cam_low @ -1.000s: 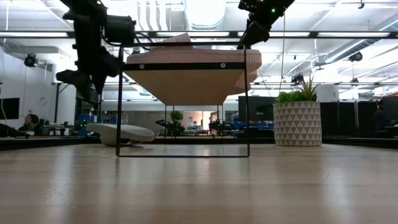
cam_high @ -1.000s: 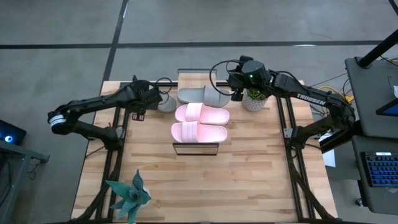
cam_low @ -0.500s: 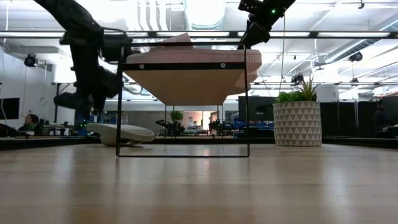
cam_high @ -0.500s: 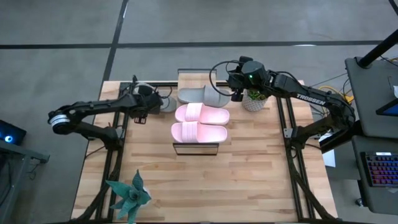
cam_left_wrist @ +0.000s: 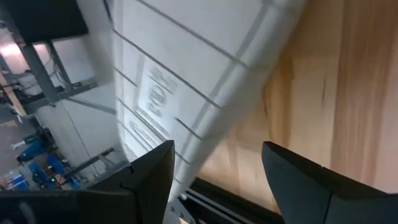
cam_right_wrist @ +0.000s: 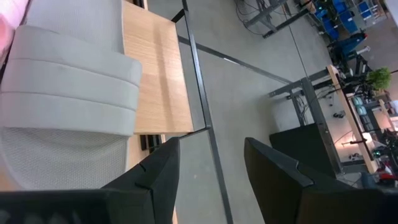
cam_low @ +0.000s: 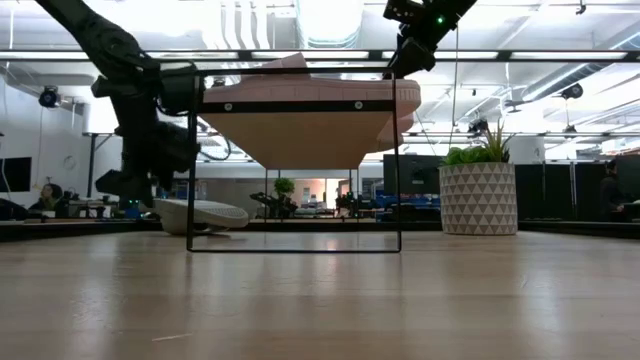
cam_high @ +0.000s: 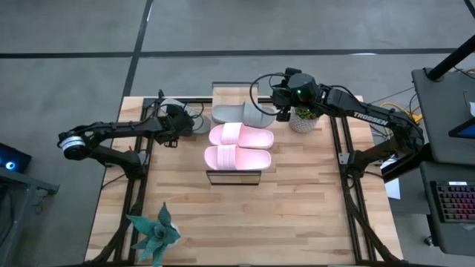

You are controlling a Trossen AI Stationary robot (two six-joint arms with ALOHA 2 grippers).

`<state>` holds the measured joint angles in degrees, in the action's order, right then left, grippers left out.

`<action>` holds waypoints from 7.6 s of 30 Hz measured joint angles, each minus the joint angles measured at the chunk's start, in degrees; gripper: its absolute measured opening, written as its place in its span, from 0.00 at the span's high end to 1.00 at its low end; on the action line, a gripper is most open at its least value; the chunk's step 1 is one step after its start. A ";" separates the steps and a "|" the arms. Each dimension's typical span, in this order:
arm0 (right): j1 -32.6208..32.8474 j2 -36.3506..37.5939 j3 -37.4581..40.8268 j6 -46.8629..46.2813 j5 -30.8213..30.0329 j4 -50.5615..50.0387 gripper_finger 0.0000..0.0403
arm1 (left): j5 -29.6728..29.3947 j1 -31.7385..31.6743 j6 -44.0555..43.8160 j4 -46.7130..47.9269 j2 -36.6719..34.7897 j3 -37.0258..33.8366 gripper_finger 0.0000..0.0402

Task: Pick and place slides into the shelf
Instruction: Put the gray slipper on the shelf

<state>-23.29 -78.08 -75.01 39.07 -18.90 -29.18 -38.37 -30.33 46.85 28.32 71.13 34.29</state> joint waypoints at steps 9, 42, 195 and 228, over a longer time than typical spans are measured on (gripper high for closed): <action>-0.02 0.00 0.05 0.00 1.30 0.06 0.59 | -3.72 -2.02 2.60 -11.09 0.50 -4.76 0.44; 0.00 0.00 0.07 0.60 1.33 0.72 0.61 | -12.13 -5.11 3.08 -25.96 15.83 -1.93 0.78; -6.39 -20.70 -43.41 -23.50 29.49 -5.73 0.94 | -8.27 23.30 15.43 -1.73 2.40 52.00 0.64; -8.74 -20.60 -45.28 -31.74 43.48 -4.51 0.94 | 0.48 20.16 85.09 -83.79 5.95 23.42 0.64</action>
<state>-32.03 -98.68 -120.29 7.33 24.58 -33.69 -37.89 -10.17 131.94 -55.46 77.08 57.71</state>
